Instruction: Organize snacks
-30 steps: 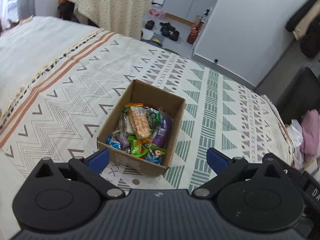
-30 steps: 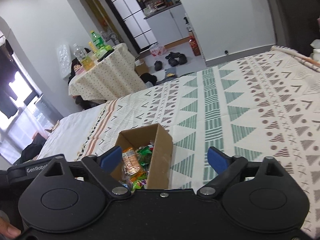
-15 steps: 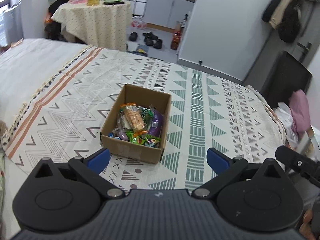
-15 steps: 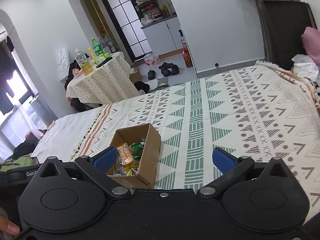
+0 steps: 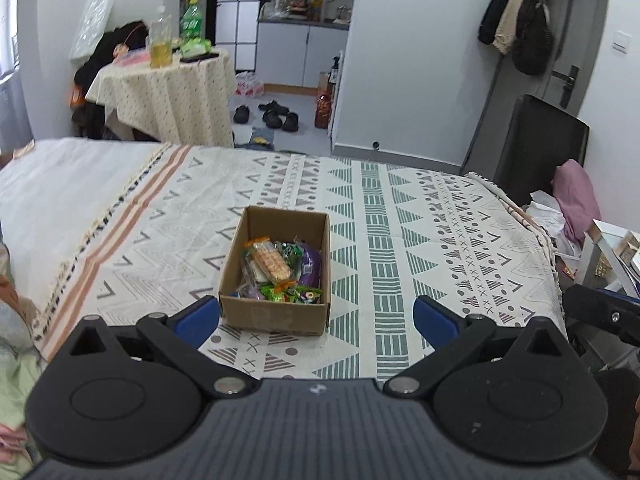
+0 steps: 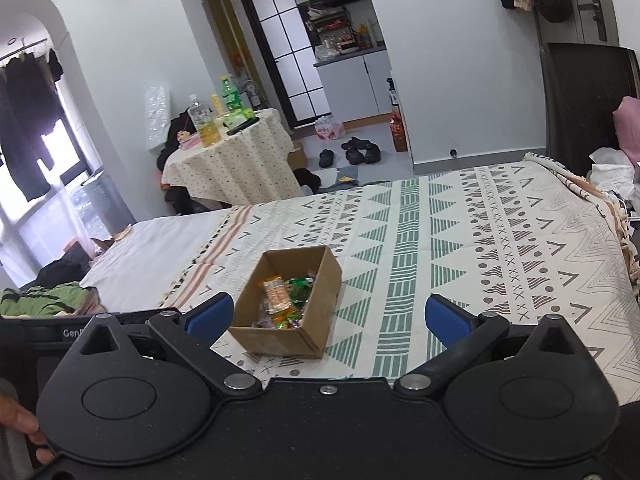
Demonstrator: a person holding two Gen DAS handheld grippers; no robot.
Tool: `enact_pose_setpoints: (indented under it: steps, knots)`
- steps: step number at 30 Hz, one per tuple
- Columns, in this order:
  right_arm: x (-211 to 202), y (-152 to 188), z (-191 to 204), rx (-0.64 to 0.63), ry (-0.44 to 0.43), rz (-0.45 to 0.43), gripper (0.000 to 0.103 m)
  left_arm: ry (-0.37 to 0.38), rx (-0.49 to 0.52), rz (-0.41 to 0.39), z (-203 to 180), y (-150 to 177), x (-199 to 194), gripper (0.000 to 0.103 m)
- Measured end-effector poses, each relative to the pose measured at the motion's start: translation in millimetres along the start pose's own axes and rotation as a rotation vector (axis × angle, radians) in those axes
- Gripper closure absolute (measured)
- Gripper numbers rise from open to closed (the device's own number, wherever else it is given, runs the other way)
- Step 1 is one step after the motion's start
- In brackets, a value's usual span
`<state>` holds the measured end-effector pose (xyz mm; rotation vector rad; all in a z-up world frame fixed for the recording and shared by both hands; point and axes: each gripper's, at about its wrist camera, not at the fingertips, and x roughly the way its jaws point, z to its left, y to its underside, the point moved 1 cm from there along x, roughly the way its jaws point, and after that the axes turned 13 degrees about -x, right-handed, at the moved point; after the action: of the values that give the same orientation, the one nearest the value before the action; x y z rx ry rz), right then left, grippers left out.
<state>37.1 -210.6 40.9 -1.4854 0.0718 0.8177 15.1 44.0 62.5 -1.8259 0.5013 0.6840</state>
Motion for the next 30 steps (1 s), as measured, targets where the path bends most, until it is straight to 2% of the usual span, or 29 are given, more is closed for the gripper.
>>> enact_pose_setpoints:
  steps: [3,10,30]
  knots:
    - [-5,-1,-1,-0.005,0.013,-0.001,0.0,-0.014,0.037,-0.005,0,3,-4,0.0]
    - [-13,9,-1,-0.011,0.031,-0.005,0.0,-0.018,0.044,-0.001,10,10,-4,0.0]
    - [5,35,-4,0.046,0.028,0.064,0.0,-0.026,0.059,0.059,25,21,18,0.0]
